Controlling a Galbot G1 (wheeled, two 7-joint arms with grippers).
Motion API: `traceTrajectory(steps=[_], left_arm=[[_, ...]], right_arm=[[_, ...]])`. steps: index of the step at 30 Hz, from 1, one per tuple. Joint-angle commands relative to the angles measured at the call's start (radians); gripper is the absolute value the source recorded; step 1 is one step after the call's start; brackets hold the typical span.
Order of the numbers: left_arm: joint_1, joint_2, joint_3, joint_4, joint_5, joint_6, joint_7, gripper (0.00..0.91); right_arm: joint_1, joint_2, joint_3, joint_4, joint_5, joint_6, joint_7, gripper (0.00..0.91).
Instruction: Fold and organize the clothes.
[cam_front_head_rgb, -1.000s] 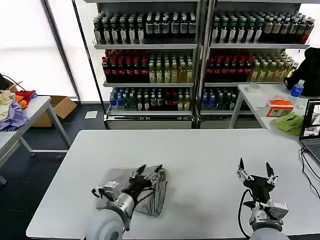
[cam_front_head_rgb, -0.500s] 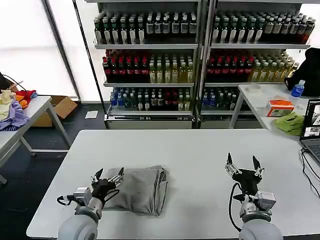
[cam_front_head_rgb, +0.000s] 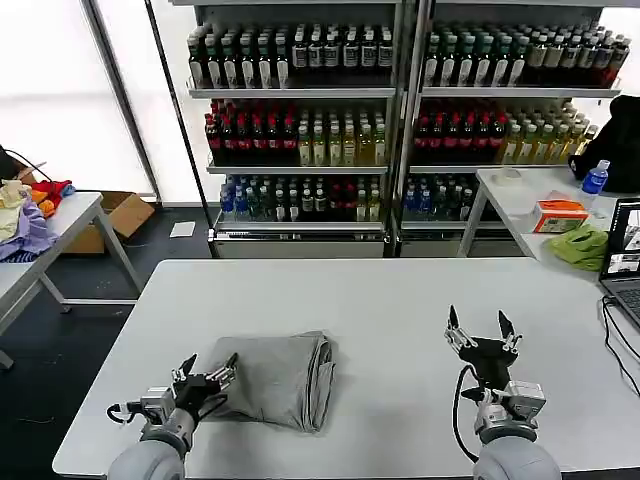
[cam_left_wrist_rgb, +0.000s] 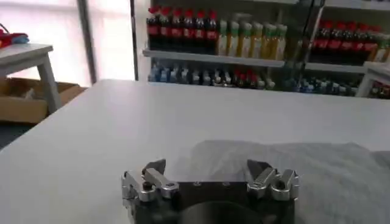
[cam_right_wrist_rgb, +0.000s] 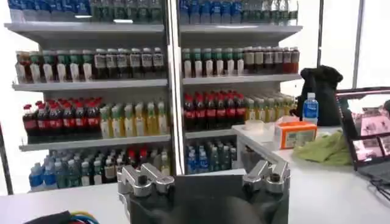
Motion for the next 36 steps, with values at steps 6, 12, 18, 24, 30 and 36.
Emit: traceTrajectory(steps=[6,12,18,24,30,36], left_arm=[[0.023,0.008,-0.004,0.057,-0.02,0.001,0.08,0.0],[0.03,0.006,-0.002,0.058,-0.02,-0.007,0.085,0.0],[0.032,0.0,-0.009,0.055,-0.005,-0.031,0.084,0.0],[0.031,0.012,-0.105,0.028,-0.016,-0.044,0.083,0.0],[0.052,0.213,-0.429,0.055,-0.1,-0.034,0.095,0.0],[0.078,0.431,-0.704,0.172,-0.104,-0.035,0.12,0.0]], right_arm=[[0.002,0.003,-0.005,-0.003,-0.001,0.002,0.0,0.907],[0.0,-0.003,0.0,-0.005,0.001,0.004,0.0,0.907],[0.014,-0.007,-0.007,-0.006,0.002,0.001,0.003,0.907],[0.04,-0.013,-0.022,-0.011,0.003,-0.004,0.006,0.907],[0.078,-0.02,-0.052,-0.031,0.011,-0.004,0.007,0.907],[0.095,-0.023,-0.067,-0.048,0.027,0.0,0.007,0.907]])
